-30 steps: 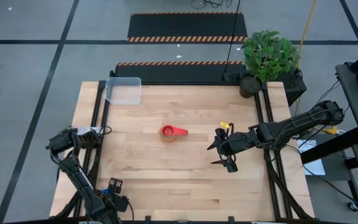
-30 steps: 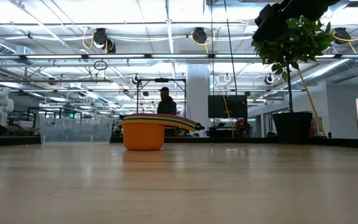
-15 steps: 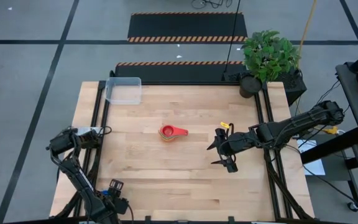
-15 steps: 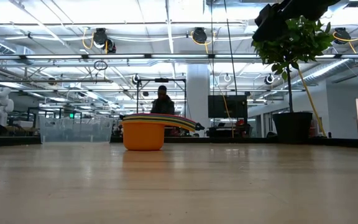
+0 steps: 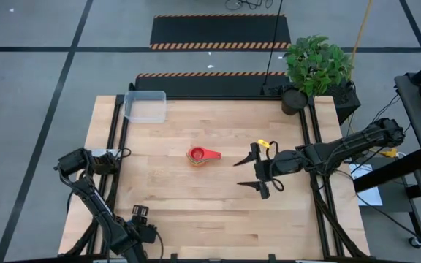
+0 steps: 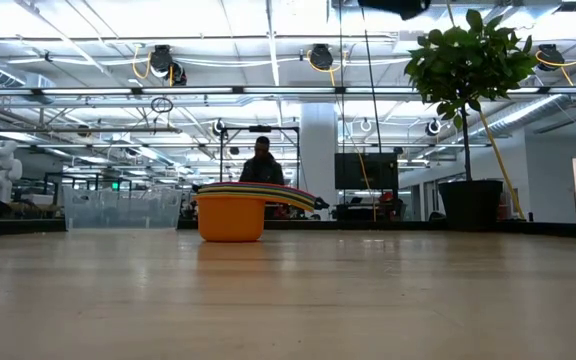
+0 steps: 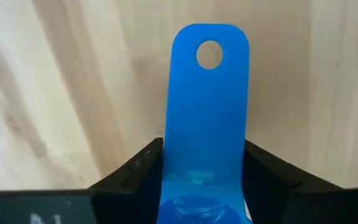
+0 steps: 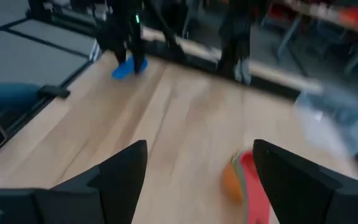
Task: Nest measuring cups in basket
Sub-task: Stack the blue measuring cup into the red measuring cup
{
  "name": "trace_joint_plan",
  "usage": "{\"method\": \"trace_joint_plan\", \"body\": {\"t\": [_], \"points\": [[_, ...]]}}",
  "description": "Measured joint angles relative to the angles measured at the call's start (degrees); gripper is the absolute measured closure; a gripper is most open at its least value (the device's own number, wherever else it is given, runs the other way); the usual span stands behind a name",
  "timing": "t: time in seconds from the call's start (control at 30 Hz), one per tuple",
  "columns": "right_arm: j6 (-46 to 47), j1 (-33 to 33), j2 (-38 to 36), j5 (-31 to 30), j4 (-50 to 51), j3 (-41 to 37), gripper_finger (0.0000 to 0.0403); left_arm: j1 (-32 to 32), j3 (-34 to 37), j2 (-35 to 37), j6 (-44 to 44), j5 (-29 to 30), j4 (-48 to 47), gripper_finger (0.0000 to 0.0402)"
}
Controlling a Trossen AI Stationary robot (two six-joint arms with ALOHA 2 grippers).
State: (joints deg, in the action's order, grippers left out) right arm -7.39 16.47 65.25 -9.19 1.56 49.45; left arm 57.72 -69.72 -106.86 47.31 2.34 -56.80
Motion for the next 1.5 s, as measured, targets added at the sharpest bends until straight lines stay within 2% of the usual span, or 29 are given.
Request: {"method": "trace_joint_plan", "body": {"t": [0.2,0.4,0.7,0.83,0.93,1.03,1.13,1.27,1.5], "points": [[-8.6,0.7,1.9,0.2,-7.7,0.1,0.0117,-2.0,-0.5,0.2,-1.2,4.6,0.0,0.0226],[-18.9,2.1,7.1,0.2,-14.1,0.1,0.0117,-4.6,-2.4,0.3,-5.4,10.0,0.0,0.023],[-35.9,4.9,13.6,0.0,-22.6,0.1,0.0117,-8.5,-8.4,0.3,-13.2,23.6,-0.6,0.0222],[-40.6,5.8,14.4,-4.0,-24.4,0.1,0.0117,-10.6,-11.6,0.3,-17.3,26.8,-0.6,0.0231],[-44.0,6.6,14.3,-9.2,-25.1,0.0,0.0117,-12.0,-13.8,0.4,-19.6,29.9,-0.5,0.0231],[-47.4,8.2,14.4,-14.8,-25.7,0.0,0.0117,-13.5,-15.0,0.4,-21.0,33.2,0.0,0.0225],[-50.7,10.0,14.4,-17.9,-26.9,0.0,0.0117,-14.5,-15.4,0.4,-21.6,36.1,0.0,0.022],[-55.3,12.5,14.4,-19.9,-29.7,0.0,0.0117,-15.9,-15.4,0.4,-21.7,37.8,0.0,0.0232],[-66.0,16.0,15.0,-21.3,-32.4,0.0,0.0117,-17.8,-15.4,0.4,-21.7,38.3,1.6,0.0225]]}}
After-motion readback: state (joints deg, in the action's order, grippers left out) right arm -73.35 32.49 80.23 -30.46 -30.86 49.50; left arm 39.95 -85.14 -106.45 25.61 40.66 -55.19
